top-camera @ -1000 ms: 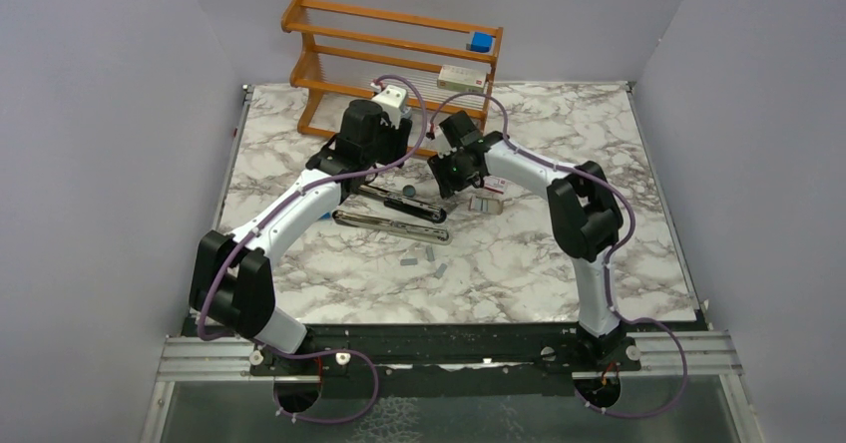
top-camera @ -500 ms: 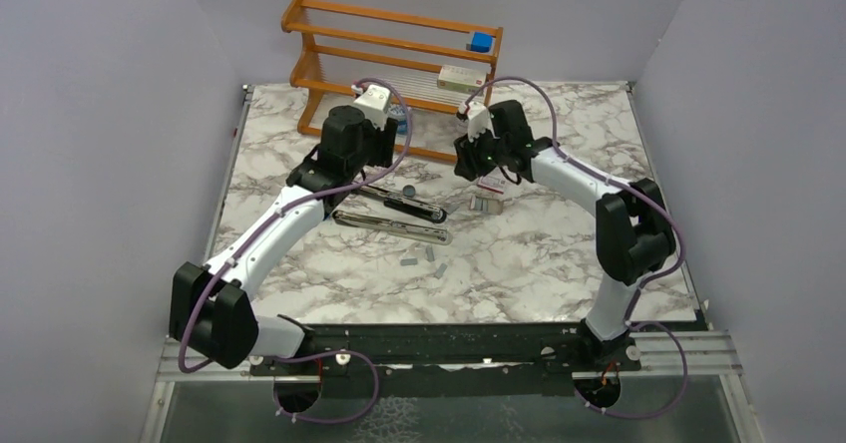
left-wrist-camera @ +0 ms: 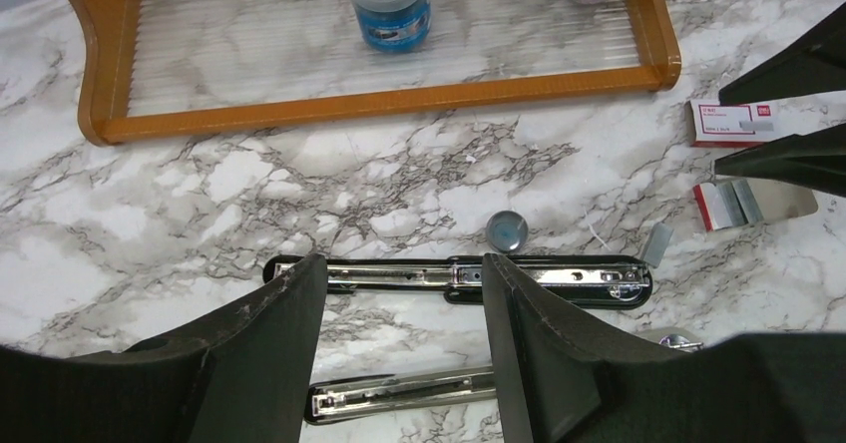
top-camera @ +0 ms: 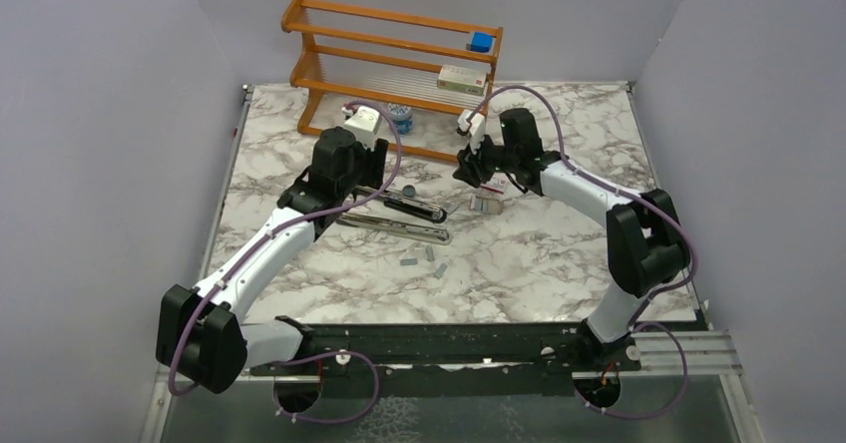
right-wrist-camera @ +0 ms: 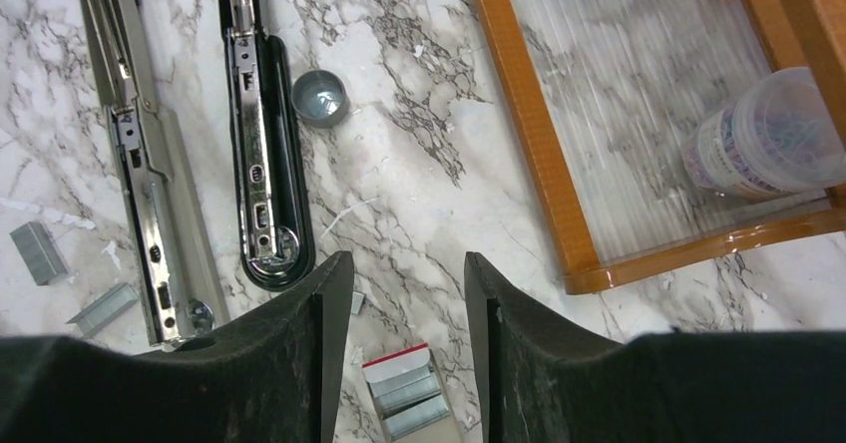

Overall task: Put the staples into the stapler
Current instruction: Pick up the staple from the center of the board.

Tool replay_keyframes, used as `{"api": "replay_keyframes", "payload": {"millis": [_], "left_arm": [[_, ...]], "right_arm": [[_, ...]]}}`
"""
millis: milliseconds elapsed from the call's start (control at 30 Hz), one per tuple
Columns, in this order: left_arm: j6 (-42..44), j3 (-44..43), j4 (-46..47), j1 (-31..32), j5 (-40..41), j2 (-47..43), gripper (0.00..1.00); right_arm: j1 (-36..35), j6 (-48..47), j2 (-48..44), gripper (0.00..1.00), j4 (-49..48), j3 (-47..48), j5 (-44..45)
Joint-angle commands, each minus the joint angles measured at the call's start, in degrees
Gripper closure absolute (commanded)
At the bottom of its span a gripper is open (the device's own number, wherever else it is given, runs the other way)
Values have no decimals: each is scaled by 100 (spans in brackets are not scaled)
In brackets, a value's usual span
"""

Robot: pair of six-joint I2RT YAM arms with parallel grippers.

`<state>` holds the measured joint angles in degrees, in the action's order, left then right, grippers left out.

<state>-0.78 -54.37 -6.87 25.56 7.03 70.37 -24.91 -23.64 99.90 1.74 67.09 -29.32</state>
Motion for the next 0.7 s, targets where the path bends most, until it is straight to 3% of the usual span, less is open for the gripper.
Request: {"api": "replay_keyframes", "payload": {"millis": [0,100,200,300,433,533,667], "left_arm": [[-150,198,254,-25,232,-164,38],[-163,316,343,-25,258,-191,38],[-165,371,401,-25,236,-220,38],[-149,481,479,-25,265,-250,38],[-136,494,444,-25,214,-272,38],[-82,446,348,-22,160,-318,38],[-22,452,235,-25,268,-428,38]], "right_arm": [[-100,312,-462,53,-154,-270,-176],[-290,134,-700,54,-185,-629,270],[-339,-195,-716,54,577,-421,250],[-339,-399,-795,55,583,-533,150],[-332,-1879,-533,57,1023,-332,-144],[-71,-2989,-151,65,1572,211,-823],[204,-3680,635,66,2891,1349,-2037]]}}
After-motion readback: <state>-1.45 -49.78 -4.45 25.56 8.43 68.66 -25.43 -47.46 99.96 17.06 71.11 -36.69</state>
